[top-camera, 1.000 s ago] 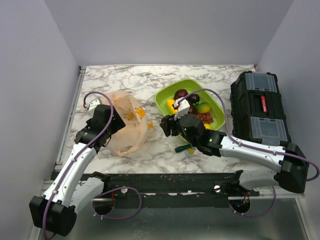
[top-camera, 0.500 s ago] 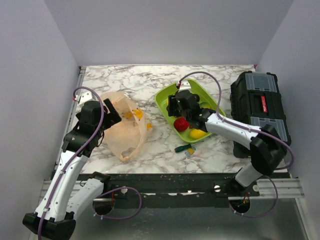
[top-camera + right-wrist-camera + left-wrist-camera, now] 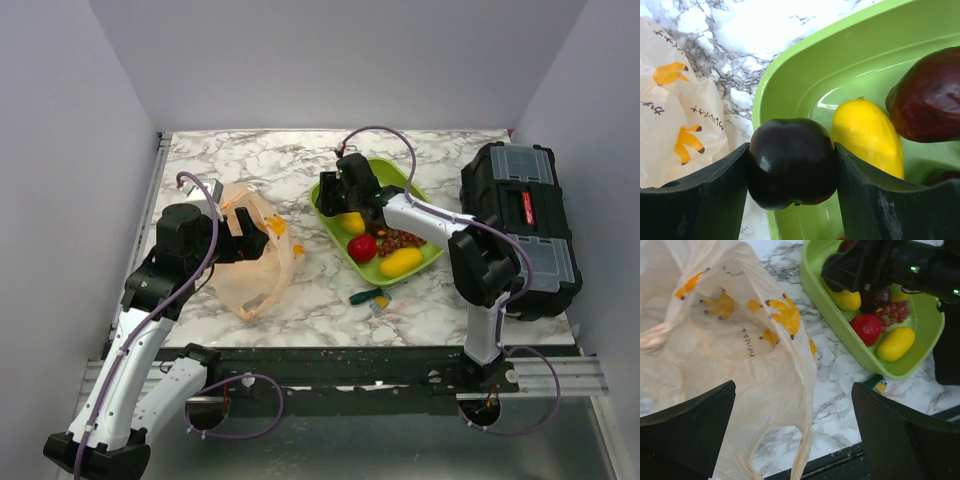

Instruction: Take the fake fruits out of the plastic bag

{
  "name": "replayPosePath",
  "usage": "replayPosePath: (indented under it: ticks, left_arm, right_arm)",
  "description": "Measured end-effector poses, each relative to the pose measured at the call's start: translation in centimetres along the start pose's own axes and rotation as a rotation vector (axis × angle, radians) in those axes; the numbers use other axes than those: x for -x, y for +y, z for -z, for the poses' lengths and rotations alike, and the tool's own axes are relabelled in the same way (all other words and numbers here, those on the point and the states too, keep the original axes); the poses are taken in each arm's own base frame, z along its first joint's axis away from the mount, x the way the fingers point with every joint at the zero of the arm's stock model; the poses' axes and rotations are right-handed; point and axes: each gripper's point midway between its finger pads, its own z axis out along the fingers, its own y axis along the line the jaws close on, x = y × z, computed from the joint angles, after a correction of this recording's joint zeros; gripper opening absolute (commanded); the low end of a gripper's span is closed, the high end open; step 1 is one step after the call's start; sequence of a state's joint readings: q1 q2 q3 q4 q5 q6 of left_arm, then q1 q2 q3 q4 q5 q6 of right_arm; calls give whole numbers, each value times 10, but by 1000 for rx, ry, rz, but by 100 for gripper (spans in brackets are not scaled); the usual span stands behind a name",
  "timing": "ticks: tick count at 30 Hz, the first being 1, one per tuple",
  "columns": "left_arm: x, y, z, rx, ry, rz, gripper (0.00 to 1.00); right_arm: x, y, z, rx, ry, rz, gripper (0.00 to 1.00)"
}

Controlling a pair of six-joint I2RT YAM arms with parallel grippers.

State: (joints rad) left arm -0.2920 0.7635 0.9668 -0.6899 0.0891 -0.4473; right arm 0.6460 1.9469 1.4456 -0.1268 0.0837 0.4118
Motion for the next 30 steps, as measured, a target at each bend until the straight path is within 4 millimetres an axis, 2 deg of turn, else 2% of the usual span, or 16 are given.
replayPosePath:
  ticks: [3, 5, 11, 15, 20, 25, 30]
  left_arm:
    - [-7, -17, -1, -102, 28, -29, 99]
    - [-13, -26, -1, -162, 48, -44, 99]
    - [-27, -47, 1, -294, 94, -73, 99]
    - [-31, -57, 4, -349, 105, -94, 99]
    - [-29, -64, 6, -383, 93, -109, 99]
    - [-21, -70, 11, -404, 57, -119, 99]
    - [-3, -76, 19, -418, -20, -135, 99]
  right_arm:
    - [-5, 2, -4, 11, 21, -8, 84]
    - [-8, 2, -4, 12, 31, -12, 89]
    - [-11, -1, -2, 1, 44, -11, 94]
    - [-15, -9, 15, -25, 38, -10, 96]
    - [-2, -17, 65, -45, -28, -8, 100]
    - [27, -20, 133, -36, -168, -8, 100]
    - [48, -27, 203, -28, -309, -14, 100]
